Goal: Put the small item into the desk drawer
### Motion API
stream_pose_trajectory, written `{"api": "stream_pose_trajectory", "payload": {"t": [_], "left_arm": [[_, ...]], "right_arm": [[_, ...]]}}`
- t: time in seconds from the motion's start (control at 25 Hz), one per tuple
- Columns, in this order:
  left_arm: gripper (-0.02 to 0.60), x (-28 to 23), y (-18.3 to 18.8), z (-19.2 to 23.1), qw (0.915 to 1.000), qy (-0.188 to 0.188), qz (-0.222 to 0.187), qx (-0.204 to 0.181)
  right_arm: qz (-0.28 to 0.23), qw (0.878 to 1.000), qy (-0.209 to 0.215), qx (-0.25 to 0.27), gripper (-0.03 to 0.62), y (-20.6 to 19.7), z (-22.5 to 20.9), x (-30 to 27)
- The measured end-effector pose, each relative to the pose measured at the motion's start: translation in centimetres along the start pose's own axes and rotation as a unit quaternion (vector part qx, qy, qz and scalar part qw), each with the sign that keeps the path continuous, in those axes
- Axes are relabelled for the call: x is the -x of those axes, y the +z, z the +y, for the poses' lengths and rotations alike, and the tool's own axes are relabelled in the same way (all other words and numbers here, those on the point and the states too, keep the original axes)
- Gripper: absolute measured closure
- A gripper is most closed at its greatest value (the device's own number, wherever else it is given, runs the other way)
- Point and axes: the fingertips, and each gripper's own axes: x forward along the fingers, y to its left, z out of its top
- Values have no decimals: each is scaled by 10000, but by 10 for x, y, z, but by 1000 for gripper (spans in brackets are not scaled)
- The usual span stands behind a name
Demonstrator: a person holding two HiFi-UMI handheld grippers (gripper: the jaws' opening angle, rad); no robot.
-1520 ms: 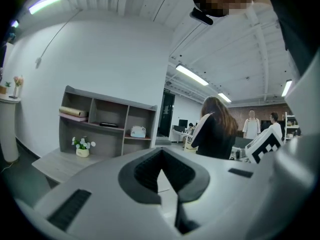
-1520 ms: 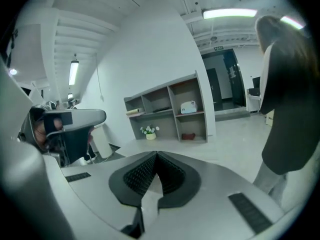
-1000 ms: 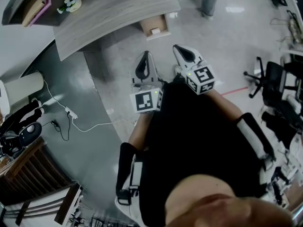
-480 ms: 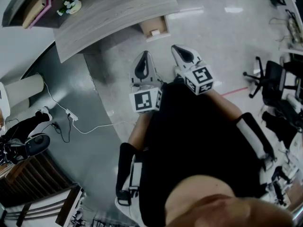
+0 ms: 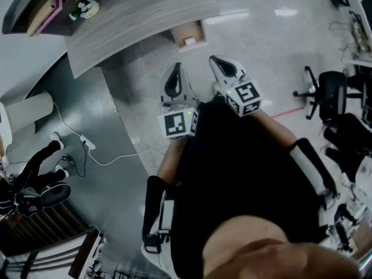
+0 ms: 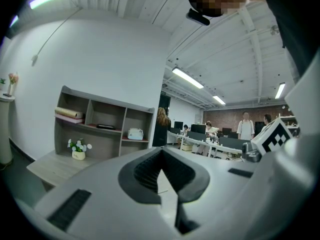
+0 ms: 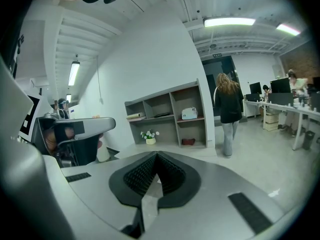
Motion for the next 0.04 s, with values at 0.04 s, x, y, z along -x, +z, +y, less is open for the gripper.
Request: {"api": "stream_pose_trajectory", "payload": {"t": [0.04], "left_arm": [[586,0,-1,1,10000,0,5,0]], "right_arm": [[-1,10000,0,1,595,0,0,0]]}}
